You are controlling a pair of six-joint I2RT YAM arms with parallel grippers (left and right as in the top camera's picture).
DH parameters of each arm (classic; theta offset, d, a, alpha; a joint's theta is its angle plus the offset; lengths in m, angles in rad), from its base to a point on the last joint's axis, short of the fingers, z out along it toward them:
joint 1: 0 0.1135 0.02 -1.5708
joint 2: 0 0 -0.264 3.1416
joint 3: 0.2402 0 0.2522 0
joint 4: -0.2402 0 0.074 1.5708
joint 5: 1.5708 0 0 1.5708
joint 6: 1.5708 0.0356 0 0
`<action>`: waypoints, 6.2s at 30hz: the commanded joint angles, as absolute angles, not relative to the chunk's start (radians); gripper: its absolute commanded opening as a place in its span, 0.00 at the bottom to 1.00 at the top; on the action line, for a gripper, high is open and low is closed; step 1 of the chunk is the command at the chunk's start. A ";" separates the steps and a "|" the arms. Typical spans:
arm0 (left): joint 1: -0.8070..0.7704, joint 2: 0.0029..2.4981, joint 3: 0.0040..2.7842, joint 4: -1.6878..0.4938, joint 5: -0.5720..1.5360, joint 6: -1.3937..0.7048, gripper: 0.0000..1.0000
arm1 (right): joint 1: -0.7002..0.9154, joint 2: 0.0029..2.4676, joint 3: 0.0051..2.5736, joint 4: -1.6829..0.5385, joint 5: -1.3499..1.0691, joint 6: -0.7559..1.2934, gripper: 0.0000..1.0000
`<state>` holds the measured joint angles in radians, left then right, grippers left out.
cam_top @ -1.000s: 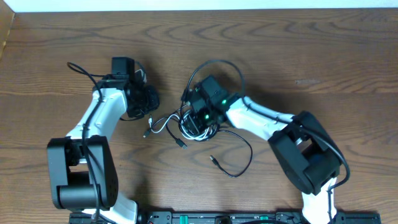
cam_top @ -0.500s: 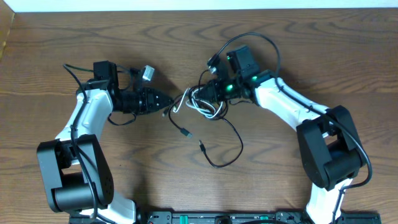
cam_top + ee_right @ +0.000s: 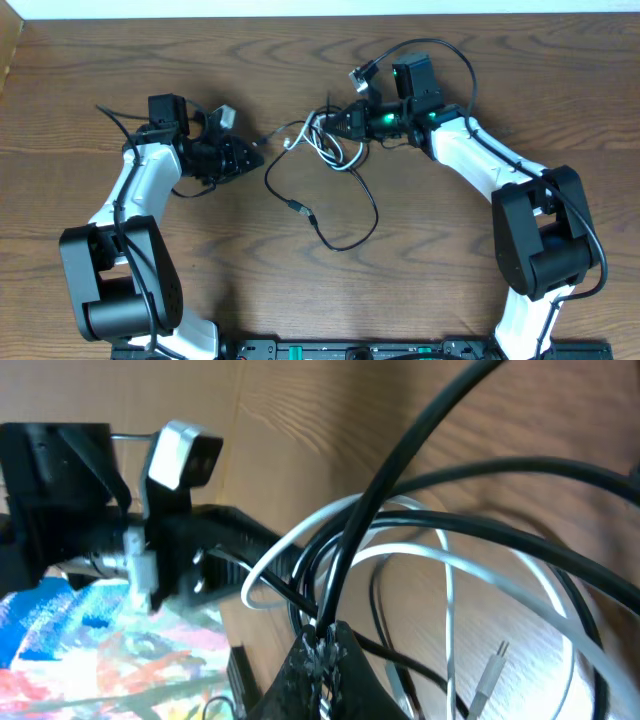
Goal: Untangle cables
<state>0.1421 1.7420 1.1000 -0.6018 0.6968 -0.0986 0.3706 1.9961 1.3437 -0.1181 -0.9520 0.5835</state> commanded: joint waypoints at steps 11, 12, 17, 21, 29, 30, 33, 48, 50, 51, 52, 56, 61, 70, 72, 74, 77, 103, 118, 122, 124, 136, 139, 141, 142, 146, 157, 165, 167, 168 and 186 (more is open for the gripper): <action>0.144 1.739 1.095 -0.658 1.209 0.276 0.46 | 0.350 1.975 1.359 0.142 -0.973 0.958 0.01; 0.144 1.739 1.095 -0.666 1.220 0.295 0.46 | 0.353 1.975 1.359 0.166 -0.984 1.001 0.01; 0.144 1.739 1.095 -0.664 1.271 0.307 0.46 | 0.370 1.975 1.359 0.397 -1.123 1.076 0.01; 0.144 1.739 1.095 -0.665 1.237 0.321 0.46 | 0.374 1.975 1.359 0.447 -1.149 1.112 0.01; 0.144 1.739 1.095 -0.664 1.089 0.369 0.46 | 0.403 1.975 1.359 0.445 -1.293 1.034 0.01; 0.144 1.739 1.095 -0.663 1.072 0.369 0.46 | 0.405 1.975 1.359 0.445 -1.294 1.034 0.01; 0.145 1.739 1.095 -0.655 0.987 0.353 0.47 | 0.408 1.975 1.359 0.445 -1.289 1.035 0.01; 0.142 1.739 1.082 -0.569 0.863 -0.023 0.46 | 0.408 1.975 1.359 0.407 -1.290 1.103 0.01; 0.128 1.739 1.082 -0.629 0.862 -0.023 0.46 | 0.408 1.975 1.359 0.408 -1.286 1.103 0.01; 0.121 1.739 1.082 -0.652 0.862 -0.004 0.46 | 0.408 1.975 1.359 0.408 -1.286 1.103 0.01; 0.115 1.739 1.081 -0.673 0.856 0.030 0.46 | 0.408 1.975 1.359 0.408 -1.287 1.103 0.01; 0.094 1.739 1.081 -0.714 0.794 0.097 0.46 | 0.408 1.975 1.359 0.408 -1.302 1.082 0.01; 0.100 1.738 1.081 -0.668 1.089 0.199 0.30 | 0.407 1.975 1.359 0.407 -1.317 1.075 0.01; 0.149 1.738 1.081 -0.525 1.395 0.270 0.29 | 0.423 1.975 1.348 0.188 -1.307 0.750 0.01; 0.151 1.738 1.081 -0.525 1.395 0.270 0.30 | 0.426 1.975 1.345 0.049 -1.257 0.655 0.01; 0.152 1.738 1.081 -0.525 1.394 0.270 0.30 | 0.426 1.975 1.345 -0.082 -1.180 0.590 0.01; 0.151 1.738 1.081 -0.524 1.344 0.270 0.30 | 0.426 1.975 1.345 -0.241 -1.067 0.504 0.01; 0.068 1.739 1.081 -0.494 1.191 0.223 0.44 | 0.493 1.975 1.345 -0.112 -1.154 0.553 0.01; 0.067 1.739 1.081 -0.467 1.066 0.090 0.08 | 0.436 1.975 1.345 -0.108 -1.172 0.515 0.42; 0.067 1.739 1.081 -0.457 0.925 -0.062 0.07 | 0.400 1.975 1.345 -0.210 -1.116 0.509 0.58; 0.067 1.739 1.081 -0.458 0.863 -0.141 0.08 | 0.400 1.975 1.345 -0.287 -1.075 0.458 0.59; 0.067 1.739 1.081 -0.447 0.785 -0.484 0.08 | 0.493 1.975 1.345 -0.446 -0.938 0.331 0.61; 0.067 1.739 1.081 -0.447 0.702 -0.436 0.07 | 0.511 1.975 1.345 -0.445 -0.828 0.332 0.61; 0.067 1.739 1.081 -0.461 0.646 -0.330 0.07 | 0.512 1.975 1.345 -0.440 -0.775 0.336 0.59; 0.067 1.739 1.081 -0.471 0.625 -0.283 0.07 | 0.512 1.975 1.345 -0.437 -0.750 0.336 0.58; 0.067 1.739 1.081 -0.482 0.655 -0.098 0.08 | 0.514 1.975 1.345 -0.430 -0.664 0.294 0.43; 0.067 1.739 1.081 -0.490 1.080 0.317 0.08 | 0.516 1.975 1.345 -0.405 -0.820 0.018 0.44; 0.067 1.739 1.081 -0.518 1.206 0.396 0.07 | 0.536 1.975 1.345 -0.411 -0.821 -0.116 0.41; 0.067 1.739 1.081 -0.518 1.206 0.396 0.08 | 0.544 1.975 1.345 -0.412 -0.795 -0.139 0.41; 0.067 1.739 1.081 -0.518 1.213 0.396 0.08 | 0.552 1.975 1.344 -0.412 -0.744 -0.140 0.38; 0.067 1.739 1.081 -0.518 1.227 0.392 0.08 | 0.670 1.993 1.338 -0.279 -0.469 -0.093 0.22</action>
<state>0.0681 1.7382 1.0847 -0.5163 1.1992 0.3714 0.6598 1.9938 1.3411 -0.2955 -0.4969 -0.1123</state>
